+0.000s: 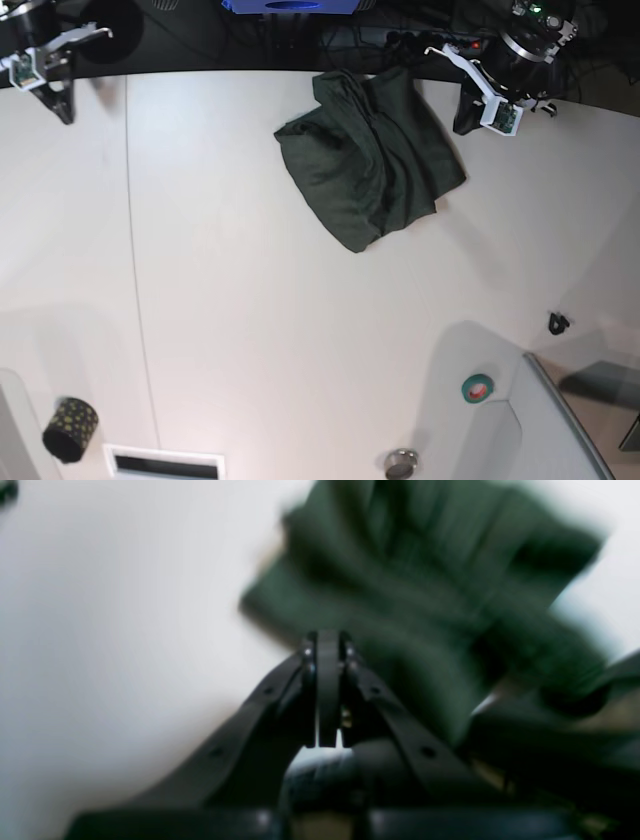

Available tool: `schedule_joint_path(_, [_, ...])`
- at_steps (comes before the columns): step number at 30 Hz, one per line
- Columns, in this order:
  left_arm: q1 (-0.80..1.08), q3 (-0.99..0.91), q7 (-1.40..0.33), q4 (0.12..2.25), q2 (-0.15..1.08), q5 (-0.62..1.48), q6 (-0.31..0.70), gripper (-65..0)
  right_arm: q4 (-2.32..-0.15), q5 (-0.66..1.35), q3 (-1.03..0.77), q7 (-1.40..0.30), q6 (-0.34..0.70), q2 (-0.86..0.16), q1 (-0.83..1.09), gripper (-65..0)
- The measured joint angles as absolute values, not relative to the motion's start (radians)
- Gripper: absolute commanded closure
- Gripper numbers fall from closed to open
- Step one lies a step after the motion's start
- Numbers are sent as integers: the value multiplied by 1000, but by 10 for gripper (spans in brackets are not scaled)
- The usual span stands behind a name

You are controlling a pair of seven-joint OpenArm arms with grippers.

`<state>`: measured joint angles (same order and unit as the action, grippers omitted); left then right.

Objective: Layout the t-shirt on the table in an organized manner, then fold the t-shirt properly

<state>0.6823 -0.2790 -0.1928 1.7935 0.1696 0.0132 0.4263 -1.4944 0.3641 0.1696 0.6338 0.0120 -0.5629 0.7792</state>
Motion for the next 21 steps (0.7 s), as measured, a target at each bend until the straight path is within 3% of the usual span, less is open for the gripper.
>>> schedule_joint_path(3, [634,-282,-190,1718,170,-14,426,0,-1579,355,244,452,146,-549,654,-2])
schedule_joint_path(16, [514,-385,-255,1514,229,-19,423,0,-1728,350,311,-437,164,-246,312,-2])
schedule_joint_path(21, [476,-337,-272,1470,226,-22,422,0,-1728,359,318,-495,180,-208,269,0])
